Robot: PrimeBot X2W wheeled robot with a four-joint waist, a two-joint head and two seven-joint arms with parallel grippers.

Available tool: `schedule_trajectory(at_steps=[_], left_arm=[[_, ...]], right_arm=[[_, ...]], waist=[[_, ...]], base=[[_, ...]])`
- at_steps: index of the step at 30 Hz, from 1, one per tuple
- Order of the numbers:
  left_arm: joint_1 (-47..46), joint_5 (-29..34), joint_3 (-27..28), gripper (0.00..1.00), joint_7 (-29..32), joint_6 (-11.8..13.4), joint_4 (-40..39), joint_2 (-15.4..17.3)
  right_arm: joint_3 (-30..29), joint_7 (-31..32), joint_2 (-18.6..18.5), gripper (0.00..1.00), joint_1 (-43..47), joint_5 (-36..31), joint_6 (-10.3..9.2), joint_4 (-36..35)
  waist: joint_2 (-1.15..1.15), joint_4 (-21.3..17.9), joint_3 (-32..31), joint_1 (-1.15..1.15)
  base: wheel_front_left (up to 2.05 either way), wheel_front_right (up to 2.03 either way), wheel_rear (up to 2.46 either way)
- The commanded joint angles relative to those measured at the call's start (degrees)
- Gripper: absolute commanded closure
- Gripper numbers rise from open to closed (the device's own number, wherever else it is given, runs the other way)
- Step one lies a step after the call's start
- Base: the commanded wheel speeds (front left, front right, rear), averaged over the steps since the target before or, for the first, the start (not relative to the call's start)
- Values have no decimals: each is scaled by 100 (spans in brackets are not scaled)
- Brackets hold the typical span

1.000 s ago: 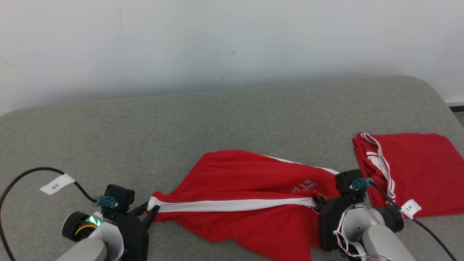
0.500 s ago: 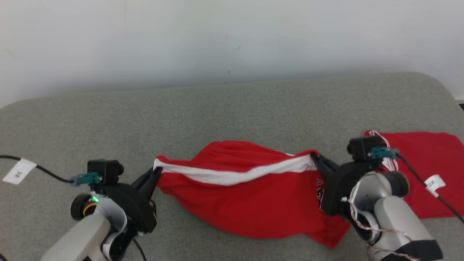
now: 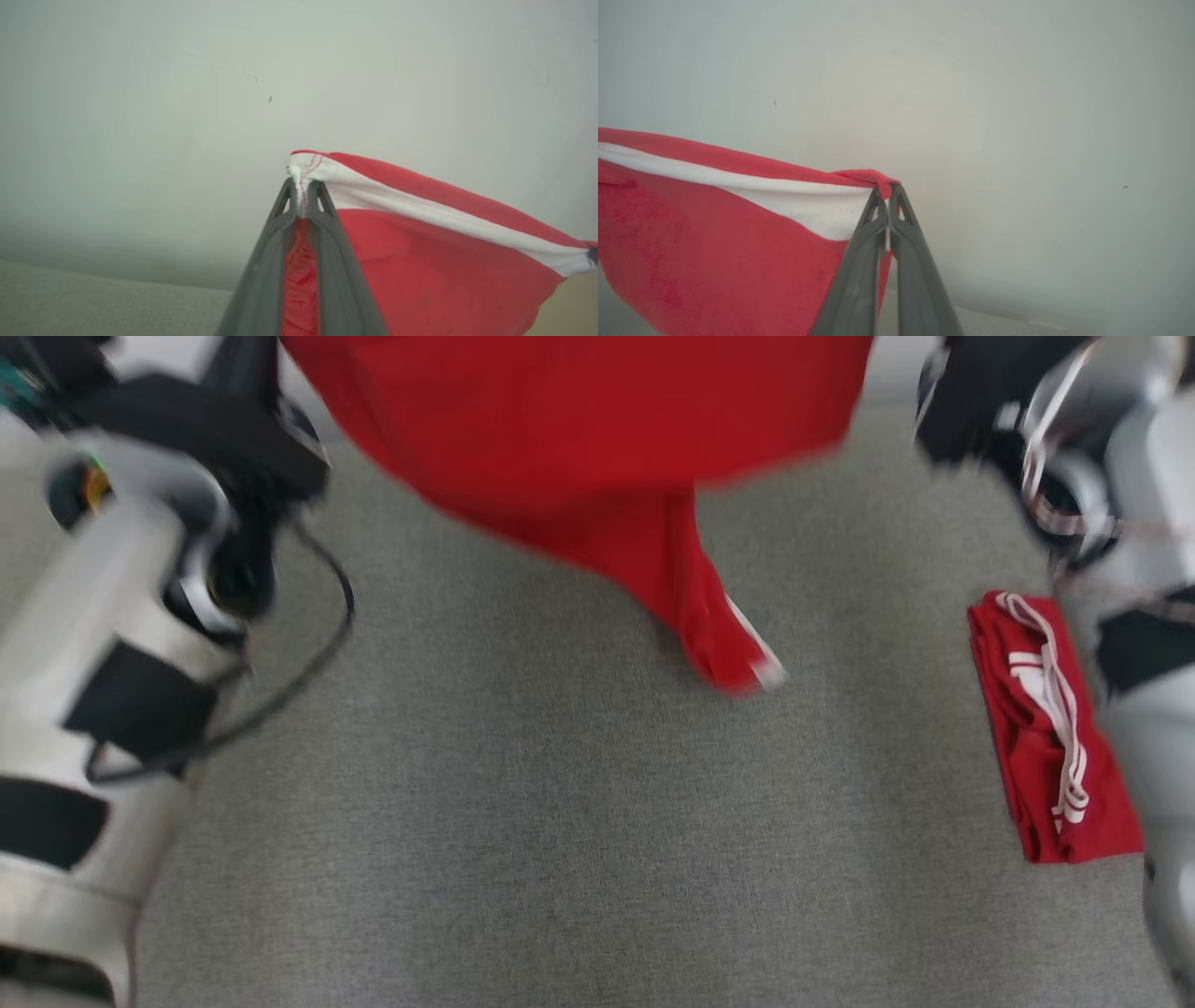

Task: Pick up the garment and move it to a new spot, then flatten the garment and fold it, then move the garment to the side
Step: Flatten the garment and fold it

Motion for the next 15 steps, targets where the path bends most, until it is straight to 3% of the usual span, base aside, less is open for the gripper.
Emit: schedule_trajectory(at_steps=[1, 6, 7, 10, 12, 15], left_arm=[[-394, 4, 147, 100, -225, -45, 36, -43], [-1159, 325, 703, 100, -634, -216, -112, -221], [-1159, 325, 703, 100, -634, -216, -112, -221], [-1127, 891, 1456, 100, -646, -366, -565, -417], [-796, 1223, 1646, 100, -635, -527, -766, -694], [-322, 1674, 1565, 100, -639, -695, -857, -860]], right_arm=[[-69, -365, 41, 100, -485, -195, -11, 189], [-431, -1704, 152, 100, -1525, -1011, -12, 694], [-431, -1704, 152, 100, -1525, -1011, -12, 694], [-673, -2471, 201, 100, -1791, -1568, -12, 845], [-631, -2669, 196, 100, -1734, -1842, -12, 944], [-354, -2562, 126, 100, -1354, -1889, -12, 1199]], waist=[[-1, -184, 571, -2], [-1, -208, 819, -2], [-1, -208, 819, -2], [-1, -185, 832, -2], [-1, -153, 830, -2], [-1, -85, 794, -2]], base=[[0, 0, 0], [0, 0, 0], [0, 0, 0], [0, 0, 0], [0, 0, 0], [0, 0, 0]])
